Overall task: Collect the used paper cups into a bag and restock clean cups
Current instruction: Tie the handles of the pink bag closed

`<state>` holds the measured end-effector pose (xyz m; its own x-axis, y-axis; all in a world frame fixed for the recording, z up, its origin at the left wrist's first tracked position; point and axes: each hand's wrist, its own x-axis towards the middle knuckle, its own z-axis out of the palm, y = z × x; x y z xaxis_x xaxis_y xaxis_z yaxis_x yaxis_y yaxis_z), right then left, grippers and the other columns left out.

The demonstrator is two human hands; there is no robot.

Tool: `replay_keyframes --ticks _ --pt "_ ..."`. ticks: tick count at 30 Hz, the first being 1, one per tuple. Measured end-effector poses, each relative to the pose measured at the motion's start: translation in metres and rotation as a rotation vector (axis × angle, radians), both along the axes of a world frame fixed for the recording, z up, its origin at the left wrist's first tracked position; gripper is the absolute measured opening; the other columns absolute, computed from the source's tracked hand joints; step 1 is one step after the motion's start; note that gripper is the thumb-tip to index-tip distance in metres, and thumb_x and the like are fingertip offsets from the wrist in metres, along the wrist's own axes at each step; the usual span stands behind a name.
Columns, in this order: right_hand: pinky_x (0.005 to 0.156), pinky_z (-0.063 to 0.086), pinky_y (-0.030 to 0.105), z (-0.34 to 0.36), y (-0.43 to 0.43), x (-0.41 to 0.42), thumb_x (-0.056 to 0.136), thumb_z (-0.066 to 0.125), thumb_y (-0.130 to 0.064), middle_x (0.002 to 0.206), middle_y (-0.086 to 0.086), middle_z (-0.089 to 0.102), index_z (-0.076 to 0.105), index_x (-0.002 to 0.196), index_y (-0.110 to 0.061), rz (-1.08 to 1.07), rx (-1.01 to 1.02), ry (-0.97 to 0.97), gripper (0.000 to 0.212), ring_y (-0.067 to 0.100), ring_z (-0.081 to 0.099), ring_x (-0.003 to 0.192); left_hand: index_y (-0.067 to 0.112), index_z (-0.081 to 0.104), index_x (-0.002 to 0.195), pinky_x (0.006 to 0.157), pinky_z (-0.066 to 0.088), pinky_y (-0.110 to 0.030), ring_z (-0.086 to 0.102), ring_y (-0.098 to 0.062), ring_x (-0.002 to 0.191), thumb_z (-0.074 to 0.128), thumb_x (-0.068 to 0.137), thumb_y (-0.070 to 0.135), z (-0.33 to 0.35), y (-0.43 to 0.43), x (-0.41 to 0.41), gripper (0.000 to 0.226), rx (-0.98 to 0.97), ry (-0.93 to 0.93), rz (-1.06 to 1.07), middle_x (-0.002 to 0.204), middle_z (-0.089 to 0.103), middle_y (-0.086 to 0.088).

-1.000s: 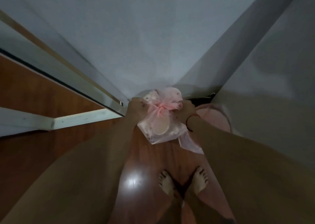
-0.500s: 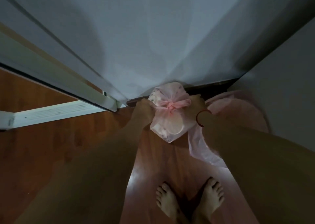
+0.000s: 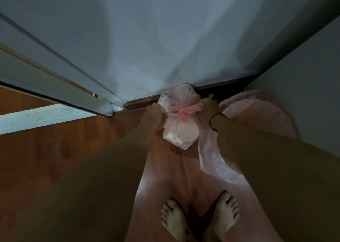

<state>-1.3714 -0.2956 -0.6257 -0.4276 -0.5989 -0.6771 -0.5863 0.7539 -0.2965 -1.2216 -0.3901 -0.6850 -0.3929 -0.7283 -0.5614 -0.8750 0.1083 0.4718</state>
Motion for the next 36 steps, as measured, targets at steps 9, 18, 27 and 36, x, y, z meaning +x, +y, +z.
replay_keyframes --ticks 9,18,27,36 --pt "0.099 0.042 0.032 -0.009 -0.005 -0.003 0.094 0.052 -0.019 0.126 0.019 0.061 0.06 0.121 0.003 0.006 -0.02 0.02 0.036 0.032 0.055 0.122 0.006 0.075 0.104 0.091 0.051 -0.027 0.068 -0.026 0.103 0.068 0.085 0.019 -0.014 -0.005 -0.001 0.024 -0.015 -0.076 -0.079 0.109 0.072 -0.011" --pt "0.1 0.041 0.032 -0.008 -0.001 -0.004 0.097 0.045 -0.015 0.128 0.02 0.059 0.057 0.124 0.003 0.081 -0.005 0.057 0.034 0.031 0.054 0.123 0.005 0.071 0.111 0.096 0.051 -0.032 0.066 -0.027 0.106 0.066 0.086 0.021 -0.017 -0.002 -0.003 0.03 -0.013 -0.09 -0.101 0.113 0.07 -0.012" --pt "0.102 0.04 0.034 -0.025 -0.004 -0.011 0.094 0.05 -0.019 0.133 0.022 0.055 0.054 0.128 0.004 0.075 -0.029 0.053 0.042 0.034 0.051 0.126 0.002 0.068 0.115 0.098 0.05 -0.035 0.064 -0.029 0.11 0.069 0.084 0.023 -0.033 -0.006 -0.01 0.037 -0.019 -0.133 -0.112 0.115 0.068 -0.014" --pt "0.108 0.035 0.032 -0.017 -0.003 -0.015 0.095 0.051 -0.016 0.138 0.017 0.053 0.053 0.132 -0.001 0.054 -0.025 -0.017 0.04 0.032 0.047 0.131 0.0 0.069 0.11 0.093 0.053 -0.037 0.064 -0.033 0.108 0.058 0.087 0.019 0.002 -0.011 -0.015 0.031 -0.005 -0.16 -0.055 0.111 0.068 -0.018"
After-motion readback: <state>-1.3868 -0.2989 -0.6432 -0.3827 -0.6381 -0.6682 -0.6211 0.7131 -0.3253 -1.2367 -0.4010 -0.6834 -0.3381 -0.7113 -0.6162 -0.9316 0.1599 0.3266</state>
